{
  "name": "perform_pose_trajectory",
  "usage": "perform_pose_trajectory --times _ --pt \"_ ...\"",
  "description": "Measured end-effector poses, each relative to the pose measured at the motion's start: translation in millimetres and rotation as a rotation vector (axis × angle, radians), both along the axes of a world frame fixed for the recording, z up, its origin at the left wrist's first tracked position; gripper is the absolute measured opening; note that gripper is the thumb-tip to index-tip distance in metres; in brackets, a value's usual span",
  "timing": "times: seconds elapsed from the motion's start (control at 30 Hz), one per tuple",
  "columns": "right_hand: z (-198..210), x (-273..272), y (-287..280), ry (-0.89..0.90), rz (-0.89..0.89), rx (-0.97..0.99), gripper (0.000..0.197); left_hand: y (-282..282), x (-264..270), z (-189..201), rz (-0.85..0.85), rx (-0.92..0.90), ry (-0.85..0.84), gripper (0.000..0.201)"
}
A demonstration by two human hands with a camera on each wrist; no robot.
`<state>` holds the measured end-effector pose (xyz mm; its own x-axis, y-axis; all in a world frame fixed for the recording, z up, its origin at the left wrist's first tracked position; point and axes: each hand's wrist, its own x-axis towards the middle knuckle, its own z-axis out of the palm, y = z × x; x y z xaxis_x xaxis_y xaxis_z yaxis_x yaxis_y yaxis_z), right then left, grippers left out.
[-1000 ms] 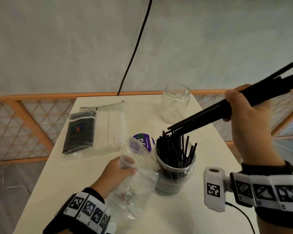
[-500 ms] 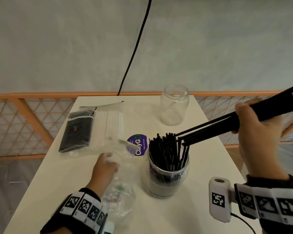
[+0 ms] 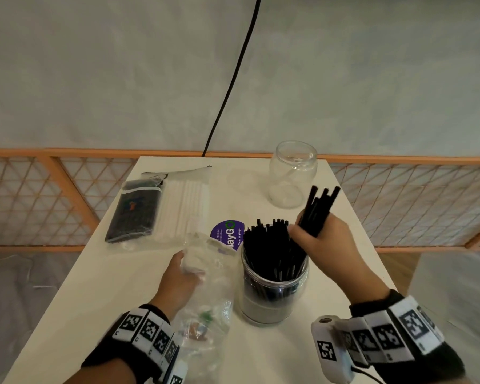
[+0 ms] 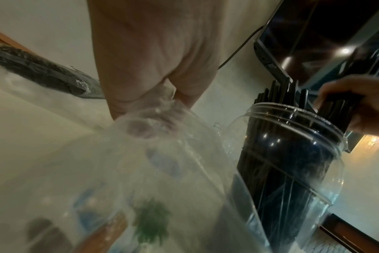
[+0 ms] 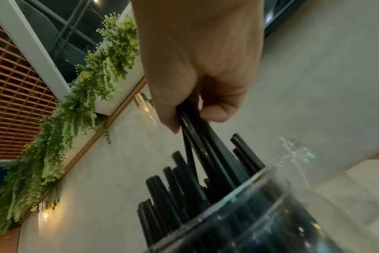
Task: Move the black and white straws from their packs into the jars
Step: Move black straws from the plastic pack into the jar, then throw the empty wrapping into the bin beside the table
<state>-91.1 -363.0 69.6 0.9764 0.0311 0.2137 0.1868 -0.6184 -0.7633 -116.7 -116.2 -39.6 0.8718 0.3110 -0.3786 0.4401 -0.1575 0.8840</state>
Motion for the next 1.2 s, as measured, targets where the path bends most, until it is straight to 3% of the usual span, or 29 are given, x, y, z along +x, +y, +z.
perform_pose_trajectory --times 0.07,0.2,0.3,0.43,0.6,0.73,0.8,0.9,0.97,1.07,1.2 --pt "-6.1 -0.4 -3.1 0.038 0.017 -0.012 0.022 -0.6 -1.8 2.1 0.0 -0.016 -0.024 0.066" --pt "-9.6 -2.4 -15.3 0.083 -0.004 0.021 0.062 3.1 -5.8 9.8 0.044 -0.097 -0.072 0.049" --pt "-10.9 -6.3 -17.0 0.069 0.035 0.133 0.073 4.5 -9.1 19.1 0.044 -0.061 -0.107 0.043" --pt "-5.6 -6.1 -8.9 -0.105 0.091 0.203 0.061 2.4 -8.2 30.8 0.038 -0.039 -0.165 0.035" --pt "-3.1 -0.1 1.9 -0.233 0.164 0.046 0.054 -4.7 -11.8 45.1 0.021 0.065 -0.214 0.004" --pt "-8.2 1.0 1.7 -0.273 0.059 0.113 0.05 -5.5 -8.1 54.3 0.092 0.26 -0.246 0.018" --pt "-14.1 7.7 -7.6 -0.234 -0.041 0.253 0.04 -7.1 -2.1 62.4 0.087 0.334 -0.281 0.023" --pt "-22.8 17.6 -24.8 -0.005 -0.141 0.466 0.046 -13.7 5.5 80.6 0.035 0.377 -0.351 0.026" --pt "-22.6 18.7 -33.5 0.063 -0.146 0.441 0.045 -17.0 6.7 96.6 -0.007 0.382 -0.415 0.022" --pt "-7.0 13.2 -39.4 -0.019 -0.095 0.365 0.04 -18.4 -2.0 130.4 0.006 0.363 -0.589 0.012" --pt "24.6 -2.6 -36.1 -0.133 0.027 0.387 0.028 -20.8 -22.0 179.6 0.018 0.063 -0.81 0.022"
